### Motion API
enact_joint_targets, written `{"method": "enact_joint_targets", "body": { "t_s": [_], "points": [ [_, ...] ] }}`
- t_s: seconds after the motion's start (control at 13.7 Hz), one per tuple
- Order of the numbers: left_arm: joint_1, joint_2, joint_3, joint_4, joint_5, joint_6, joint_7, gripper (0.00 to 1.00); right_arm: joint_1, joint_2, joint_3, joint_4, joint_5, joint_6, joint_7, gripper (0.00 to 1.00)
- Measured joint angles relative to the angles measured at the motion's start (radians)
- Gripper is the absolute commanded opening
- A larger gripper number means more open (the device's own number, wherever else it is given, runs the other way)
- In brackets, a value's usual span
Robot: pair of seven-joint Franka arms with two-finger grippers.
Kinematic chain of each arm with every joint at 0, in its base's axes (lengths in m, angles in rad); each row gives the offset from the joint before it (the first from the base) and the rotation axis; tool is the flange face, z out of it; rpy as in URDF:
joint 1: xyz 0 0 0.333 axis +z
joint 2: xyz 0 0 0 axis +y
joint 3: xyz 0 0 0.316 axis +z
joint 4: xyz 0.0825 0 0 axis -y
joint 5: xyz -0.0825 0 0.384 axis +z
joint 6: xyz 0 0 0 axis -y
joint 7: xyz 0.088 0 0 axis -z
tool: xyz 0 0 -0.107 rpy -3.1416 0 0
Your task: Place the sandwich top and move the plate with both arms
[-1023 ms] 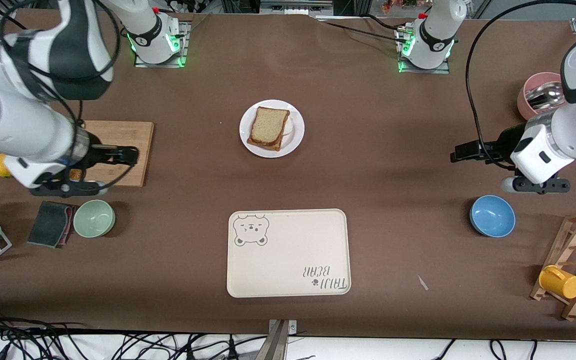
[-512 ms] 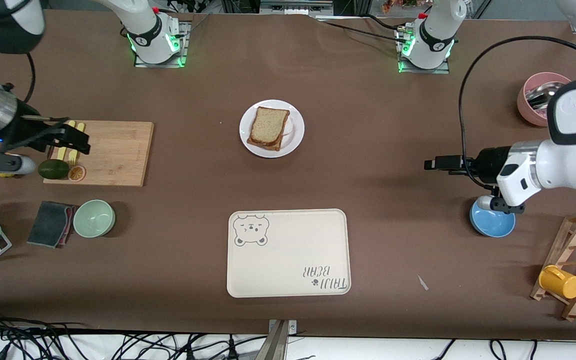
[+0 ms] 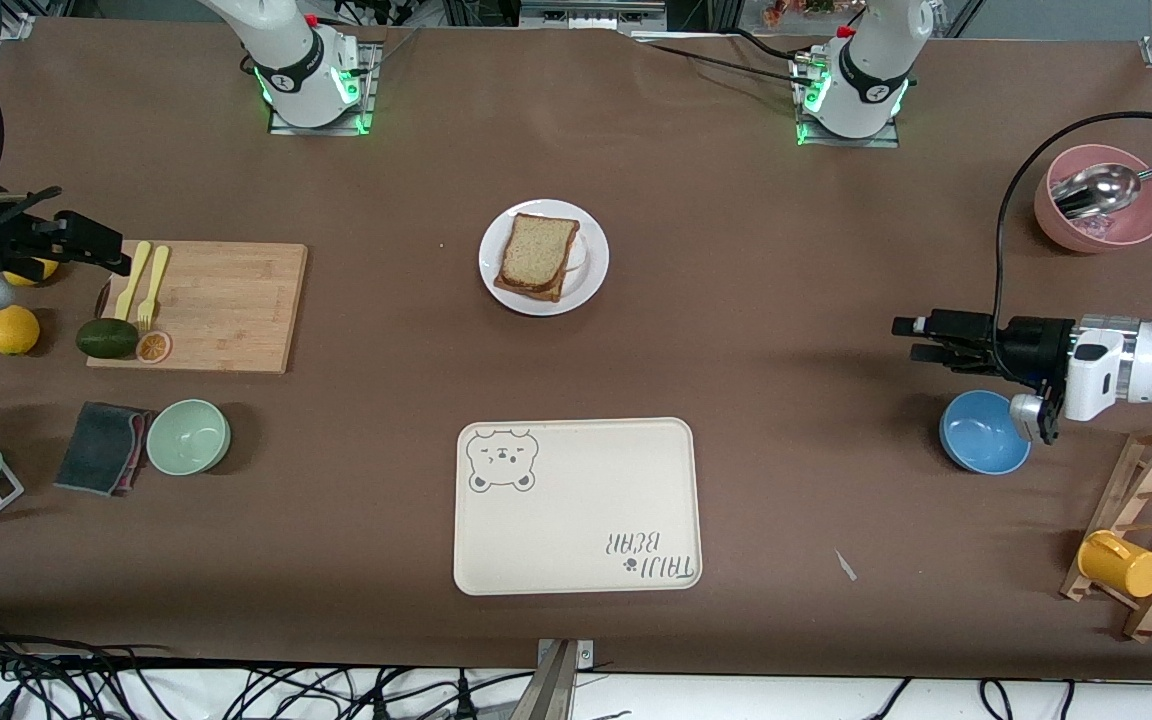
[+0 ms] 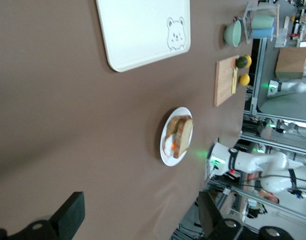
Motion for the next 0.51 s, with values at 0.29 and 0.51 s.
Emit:
{"method": "enact_joint_targets", "body": {
  "t_s": [0.29, 0.51],
  "points": [
    [-0.003, 0.003, -0.007, 0.0, 0.0, -0.015, 0.0, 1.0, -0.123, -0.063, 0.158, -0.064, -0.037, 0.012, 0.001, 1.0],
    [-0.003, 0.01, -0.007, 0.0, -0.031, -0.014, 0.0, 1.0, -0.13, -0.103, 0.142, -0.091, -0.037, 0.019, 0.002, 1.0]
  ]
}}
